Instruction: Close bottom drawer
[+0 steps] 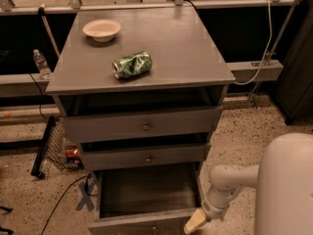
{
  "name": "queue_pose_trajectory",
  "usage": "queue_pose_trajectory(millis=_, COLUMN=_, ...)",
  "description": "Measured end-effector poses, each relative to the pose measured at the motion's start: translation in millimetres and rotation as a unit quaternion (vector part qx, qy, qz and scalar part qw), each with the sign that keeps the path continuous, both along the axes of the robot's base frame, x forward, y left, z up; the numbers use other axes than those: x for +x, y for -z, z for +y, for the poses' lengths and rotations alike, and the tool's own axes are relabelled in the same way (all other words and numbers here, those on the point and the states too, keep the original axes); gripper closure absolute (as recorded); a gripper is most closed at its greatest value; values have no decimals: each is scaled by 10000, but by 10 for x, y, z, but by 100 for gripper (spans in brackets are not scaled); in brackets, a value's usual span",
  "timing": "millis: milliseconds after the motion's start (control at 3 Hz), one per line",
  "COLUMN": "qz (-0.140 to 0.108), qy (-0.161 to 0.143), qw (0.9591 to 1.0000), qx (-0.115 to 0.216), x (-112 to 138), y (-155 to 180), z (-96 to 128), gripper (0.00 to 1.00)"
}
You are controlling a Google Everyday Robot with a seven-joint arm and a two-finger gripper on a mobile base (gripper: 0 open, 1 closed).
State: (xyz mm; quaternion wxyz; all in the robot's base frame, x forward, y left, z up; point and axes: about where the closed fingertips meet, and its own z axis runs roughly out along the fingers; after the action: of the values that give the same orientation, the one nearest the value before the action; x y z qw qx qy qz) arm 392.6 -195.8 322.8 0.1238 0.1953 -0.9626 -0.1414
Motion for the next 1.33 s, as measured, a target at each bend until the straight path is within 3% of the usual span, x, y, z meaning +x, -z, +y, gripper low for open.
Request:
queue_pose_trajectory(millis=667, qz=335, qy=668, qw=9972, qx=-102, x=6, y=605, z=-135, gripper=0)
queue_pose_trajectory(millis=1333, qz=596, qy=1034, qw=9925, qx=-269, x=-54, y=1041, z=-120, gripper=0)
